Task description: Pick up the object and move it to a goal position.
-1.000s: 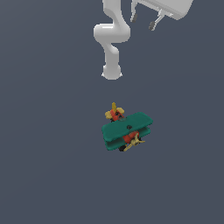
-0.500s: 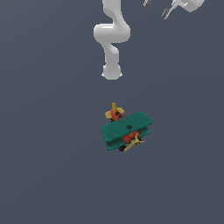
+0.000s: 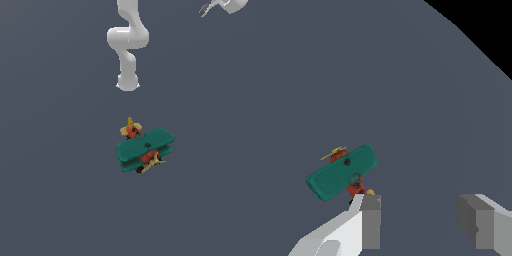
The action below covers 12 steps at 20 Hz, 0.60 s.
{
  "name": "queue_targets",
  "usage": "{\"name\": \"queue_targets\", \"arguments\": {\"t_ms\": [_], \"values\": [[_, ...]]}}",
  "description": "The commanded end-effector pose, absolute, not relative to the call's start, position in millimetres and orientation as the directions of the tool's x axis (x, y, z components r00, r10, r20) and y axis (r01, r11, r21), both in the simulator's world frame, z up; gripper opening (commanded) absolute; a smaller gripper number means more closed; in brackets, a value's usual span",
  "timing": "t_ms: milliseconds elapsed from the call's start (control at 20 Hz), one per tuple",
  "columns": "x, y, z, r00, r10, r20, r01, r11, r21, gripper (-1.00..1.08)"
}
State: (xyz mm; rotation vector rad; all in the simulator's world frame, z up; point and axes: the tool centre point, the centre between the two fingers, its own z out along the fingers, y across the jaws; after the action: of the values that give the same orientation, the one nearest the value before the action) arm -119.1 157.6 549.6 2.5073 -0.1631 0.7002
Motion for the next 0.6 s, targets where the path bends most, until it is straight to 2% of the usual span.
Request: {"name": "queue_targets", "arguments": {"t_ms": [0, 550], "values": [[-121, 167, 550, 0.849, 0.033, 0.527, -0.265, -0.837, 0.479, 0.28], [-123, 206, 538, 0.814, 0.078, 0.576, -0.331, -0.752, 0.570, 0.28]]}}
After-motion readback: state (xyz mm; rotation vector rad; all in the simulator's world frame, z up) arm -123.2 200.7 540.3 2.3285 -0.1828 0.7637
